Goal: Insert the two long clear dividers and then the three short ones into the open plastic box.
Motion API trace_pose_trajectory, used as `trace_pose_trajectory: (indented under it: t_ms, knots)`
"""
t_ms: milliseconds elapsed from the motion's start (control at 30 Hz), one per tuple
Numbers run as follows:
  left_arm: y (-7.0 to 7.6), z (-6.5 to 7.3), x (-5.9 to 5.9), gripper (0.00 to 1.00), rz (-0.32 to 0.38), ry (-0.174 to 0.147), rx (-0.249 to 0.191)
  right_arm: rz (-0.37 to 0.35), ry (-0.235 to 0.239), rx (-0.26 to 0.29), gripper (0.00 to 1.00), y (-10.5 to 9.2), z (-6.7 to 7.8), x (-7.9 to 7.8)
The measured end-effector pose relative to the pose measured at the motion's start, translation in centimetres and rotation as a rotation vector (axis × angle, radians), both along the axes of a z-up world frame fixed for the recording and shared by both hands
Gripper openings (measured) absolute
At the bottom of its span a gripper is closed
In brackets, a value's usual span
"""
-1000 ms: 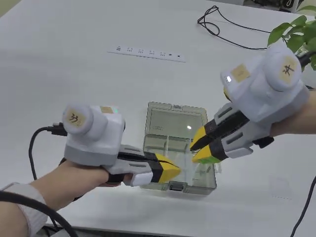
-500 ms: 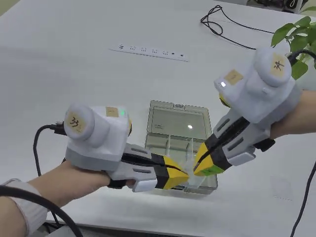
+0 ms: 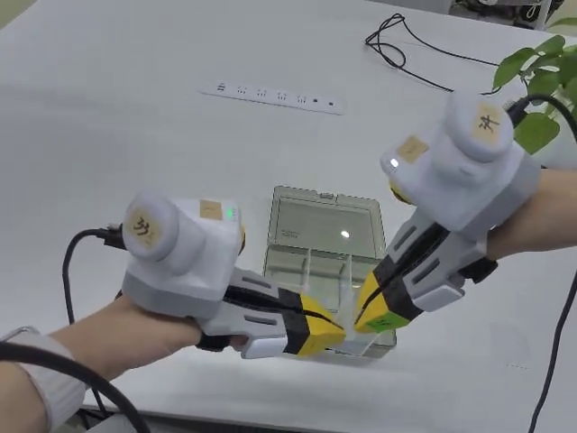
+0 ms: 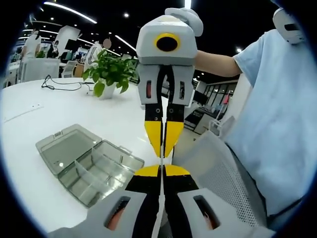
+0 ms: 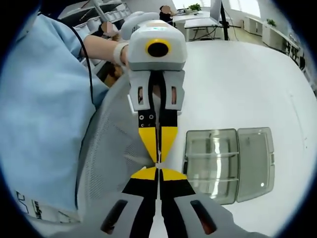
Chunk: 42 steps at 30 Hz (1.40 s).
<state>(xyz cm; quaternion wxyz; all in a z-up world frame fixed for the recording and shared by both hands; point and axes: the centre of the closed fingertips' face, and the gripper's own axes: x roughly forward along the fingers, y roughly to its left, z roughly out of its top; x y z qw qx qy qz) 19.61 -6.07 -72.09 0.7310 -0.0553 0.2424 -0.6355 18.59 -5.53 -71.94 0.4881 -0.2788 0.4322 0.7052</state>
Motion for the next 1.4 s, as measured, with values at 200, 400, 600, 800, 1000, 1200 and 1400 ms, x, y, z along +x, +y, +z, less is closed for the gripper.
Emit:
trace_pose_trajectory:
  t_ms: [200,400,600,800,1000,1200,1400]
  knots:
    - [0.2,-0.2,0.7,0.0,0.048,-0.018,0.007,0.006,-0.012,-0.019,0.02,0.1,-0.2,0.9]
    - [1.6,-1.2,1.9,0.0,0.115,-0.031,0.05,-0.012,-0.049,-0.037,0.02,0.1,-0.3,2.6]
    - [3.4,-2.1,2.6,0.09,0.176,-0.022,0.088,-0.024,-0.109,-0.079,0.02,-0.2,-1.0,4.6]
    - [4.7,-2.9,3.0,0.27,0.231,-0.023,0.115,-0.049,-0.174,-0.1,0.02,-0.1,-2.0,6.6]
    - [5.5,-3.1,3.3,0.36,0.268,-0.029,0.123,-0.063,-0.209,-0.109,0.02,0.0,-2.5,7.9]
    - [6.1,-3.3,3.5,0.49,0.306,-0.041,0.128,-0.078,-0.233,-0.119,0.02,0.0,-3.0,8.8]
    - [6.6,-3.8,3.6,0.71,0.33,-0.053,0.158,-0.093,-0.217,-0.128,0.02,-0.2,-3.6,8.7]
